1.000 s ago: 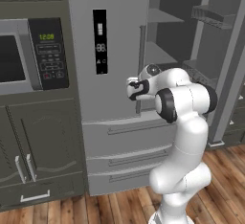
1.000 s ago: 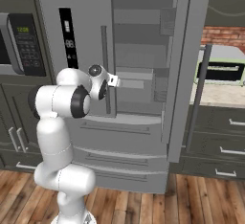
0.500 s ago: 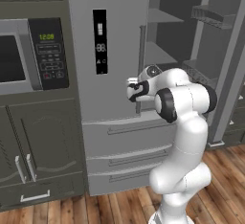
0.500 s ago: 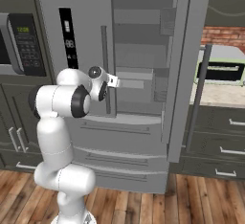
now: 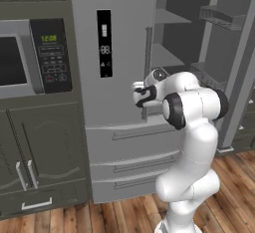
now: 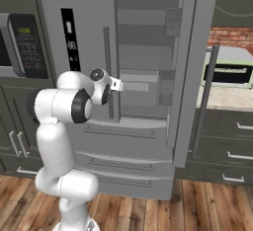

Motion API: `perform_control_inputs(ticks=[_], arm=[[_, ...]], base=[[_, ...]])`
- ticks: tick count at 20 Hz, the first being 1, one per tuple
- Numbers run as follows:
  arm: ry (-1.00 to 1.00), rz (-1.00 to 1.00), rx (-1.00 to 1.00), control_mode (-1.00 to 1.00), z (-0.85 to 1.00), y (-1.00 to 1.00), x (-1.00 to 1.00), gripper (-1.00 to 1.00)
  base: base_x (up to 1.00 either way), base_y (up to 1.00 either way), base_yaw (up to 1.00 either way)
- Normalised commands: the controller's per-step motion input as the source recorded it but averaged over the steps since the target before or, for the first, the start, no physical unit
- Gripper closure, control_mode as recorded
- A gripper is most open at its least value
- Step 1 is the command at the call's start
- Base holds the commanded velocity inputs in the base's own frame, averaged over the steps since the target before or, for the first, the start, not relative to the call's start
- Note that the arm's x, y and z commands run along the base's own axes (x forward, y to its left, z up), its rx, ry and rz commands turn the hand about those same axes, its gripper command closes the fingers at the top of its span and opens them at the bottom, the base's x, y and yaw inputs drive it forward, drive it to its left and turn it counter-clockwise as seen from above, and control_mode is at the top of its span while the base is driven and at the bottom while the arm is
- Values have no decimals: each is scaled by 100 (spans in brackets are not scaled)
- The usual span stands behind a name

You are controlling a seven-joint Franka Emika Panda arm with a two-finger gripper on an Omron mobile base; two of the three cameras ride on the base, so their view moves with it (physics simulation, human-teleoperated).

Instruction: Place one of the steaks on the plate and the other in the bowl. Then place the bowl in the fridge.

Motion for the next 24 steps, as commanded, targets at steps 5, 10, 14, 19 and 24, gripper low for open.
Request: perform_control_inputs(ticks=[5,10,14,19,24], arm=[[10,-11,0,-100,35,6,-54,100],[17,-25,-4,-100,23,18,-41,100],[16,-35,-7,-100,6,31,-51,100],[9,-36,-5,-100,1,26,-76,100],[0,-35,-8,-100,0,43,-87,100]], base=[[0,0,0],[0,0,0],[0,0,0],[0,0,0],[0,0,0]])
